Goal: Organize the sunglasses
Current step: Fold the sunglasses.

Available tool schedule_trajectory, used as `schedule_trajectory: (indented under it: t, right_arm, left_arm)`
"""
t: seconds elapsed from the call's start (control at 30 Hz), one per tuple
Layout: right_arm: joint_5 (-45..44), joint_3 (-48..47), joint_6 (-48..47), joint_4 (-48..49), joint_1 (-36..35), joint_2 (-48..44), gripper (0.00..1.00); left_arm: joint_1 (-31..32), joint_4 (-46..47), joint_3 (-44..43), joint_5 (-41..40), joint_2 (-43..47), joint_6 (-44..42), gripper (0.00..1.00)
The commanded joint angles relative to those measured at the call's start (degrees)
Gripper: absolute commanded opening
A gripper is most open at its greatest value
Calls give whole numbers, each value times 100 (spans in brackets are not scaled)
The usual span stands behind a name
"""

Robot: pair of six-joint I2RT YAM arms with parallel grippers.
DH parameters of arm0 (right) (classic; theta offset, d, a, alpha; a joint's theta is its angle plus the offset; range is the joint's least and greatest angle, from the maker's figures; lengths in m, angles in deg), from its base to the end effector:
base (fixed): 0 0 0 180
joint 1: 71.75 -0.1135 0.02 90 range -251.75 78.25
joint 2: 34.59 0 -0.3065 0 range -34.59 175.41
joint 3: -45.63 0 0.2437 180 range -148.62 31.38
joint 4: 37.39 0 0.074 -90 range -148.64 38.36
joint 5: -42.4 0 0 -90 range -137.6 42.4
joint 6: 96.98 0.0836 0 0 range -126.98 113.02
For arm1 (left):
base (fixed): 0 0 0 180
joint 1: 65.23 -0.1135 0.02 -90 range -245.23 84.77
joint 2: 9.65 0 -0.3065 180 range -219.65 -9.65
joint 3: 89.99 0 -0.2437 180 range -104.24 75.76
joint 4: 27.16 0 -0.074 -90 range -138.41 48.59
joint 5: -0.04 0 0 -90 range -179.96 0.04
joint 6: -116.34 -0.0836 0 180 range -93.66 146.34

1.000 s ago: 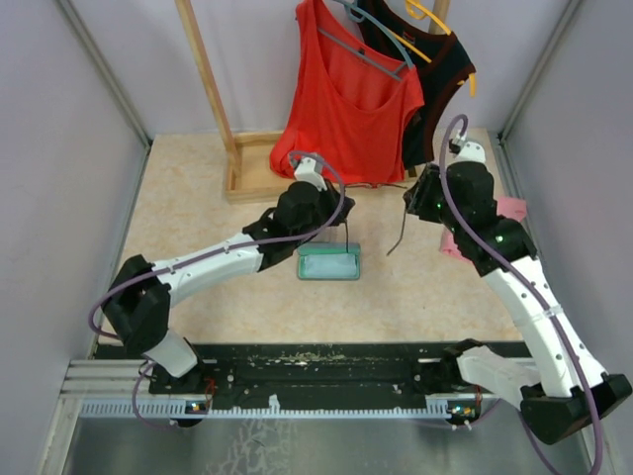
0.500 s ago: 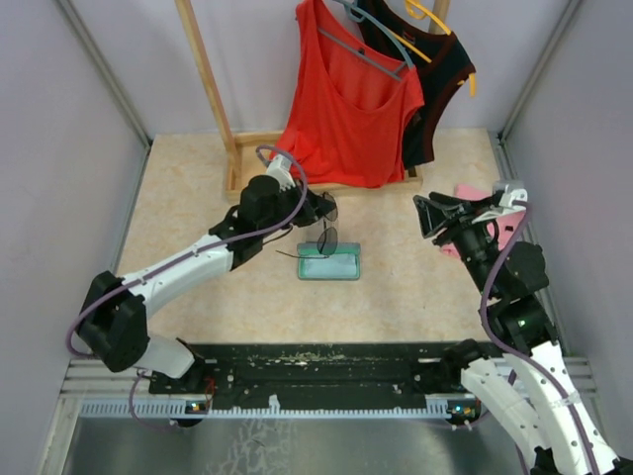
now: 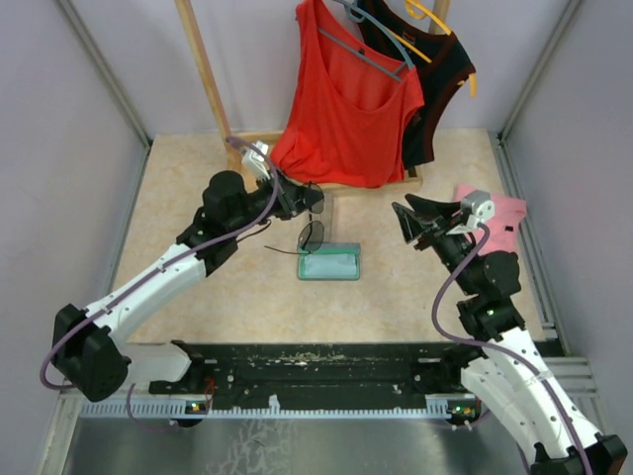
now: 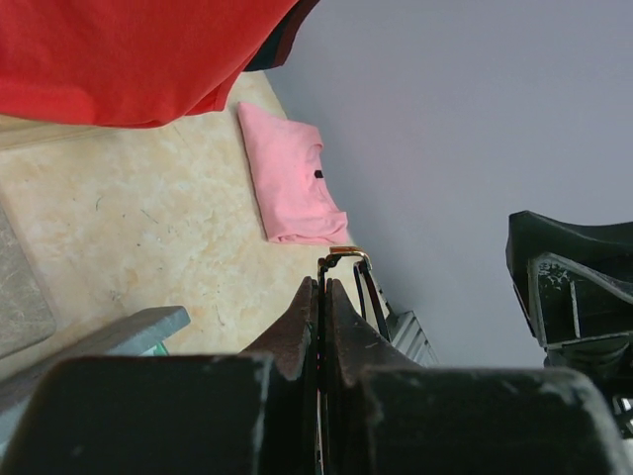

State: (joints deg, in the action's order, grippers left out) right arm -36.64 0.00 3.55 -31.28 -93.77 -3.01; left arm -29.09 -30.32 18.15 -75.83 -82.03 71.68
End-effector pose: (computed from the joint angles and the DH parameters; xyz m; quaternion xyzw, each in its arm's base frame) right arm 0.1255 0.0679 0.3870 -0.1349 0.5591 0.2812 0.7682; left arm 0.2510 -0.2085 0.3935 0.0258 0.7283 -0.5110 0.4558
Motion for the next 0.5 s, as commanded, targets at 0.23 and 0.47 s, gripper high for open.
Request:
schedule_trajectory:
  t: [0.23, 0.47]
  right_arm:
    - [2336, -934, 2087, 512, -22, 1186, 39]
    - [2613, -702, 2426, 1211, -288, 1443, 40]
  left_arm:
    - [-169, 1483, 282, 1543, 478, -741, 0]
    - [-169, 1447, 192, 1612, 656, -1214, 0]
